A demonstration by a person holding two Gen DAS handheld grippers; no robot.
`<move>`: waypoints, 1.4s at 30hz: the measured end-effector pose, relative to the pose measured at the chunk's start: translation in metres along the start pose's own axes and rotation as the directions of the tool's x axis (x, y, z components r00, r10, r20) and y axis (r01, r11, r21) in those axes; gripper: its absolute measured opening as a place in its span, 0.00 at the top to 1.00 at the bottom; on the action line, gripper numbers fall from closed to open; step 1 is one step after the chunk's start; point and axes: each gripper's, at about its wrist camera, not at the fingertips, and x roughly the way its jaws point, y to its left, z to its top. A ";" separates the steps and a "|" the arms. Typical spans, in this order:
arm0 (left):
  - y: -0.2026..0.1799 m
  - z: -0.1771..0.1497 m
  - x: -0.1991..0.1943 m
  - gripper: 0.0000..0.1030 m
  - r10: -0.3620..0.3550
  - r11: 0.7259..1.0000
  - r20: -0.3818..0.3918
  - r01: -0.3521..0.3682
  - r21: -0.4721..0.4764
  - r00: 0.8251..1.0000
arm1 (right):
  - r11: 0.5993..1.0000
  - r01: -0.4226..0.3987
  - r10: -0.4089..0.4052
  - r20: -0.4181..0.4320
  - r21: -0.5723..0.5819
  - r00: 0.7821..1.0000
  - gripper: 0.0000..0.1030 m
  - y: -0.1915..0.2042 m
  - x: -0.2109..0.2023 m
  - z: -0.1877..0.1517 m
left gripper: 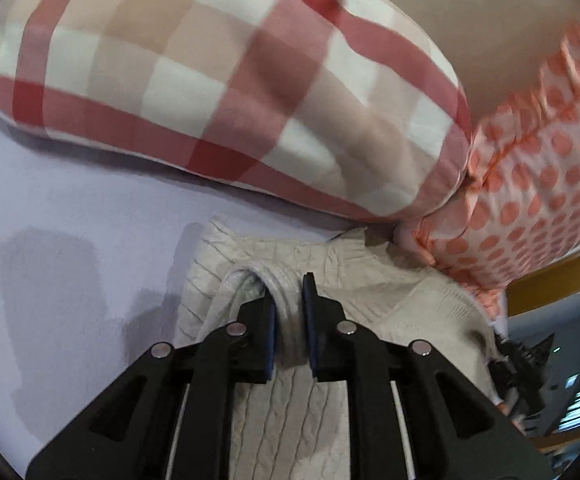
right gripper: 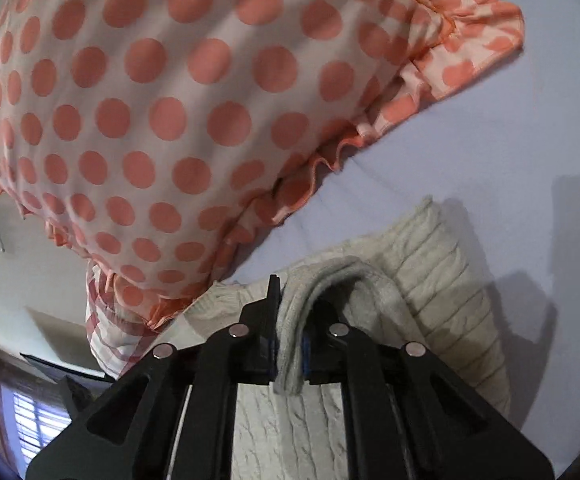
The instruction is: Fold small clothes
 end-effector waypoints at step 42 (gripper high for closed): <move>0.030 -0.062 -0.054 0.20 0.154 0.979 -0.006 -0.152 0.138 0.988 | 0.529 0.353 -0.378 0.159 -0.771 0.912 0.01 0.115 0.022 -0.165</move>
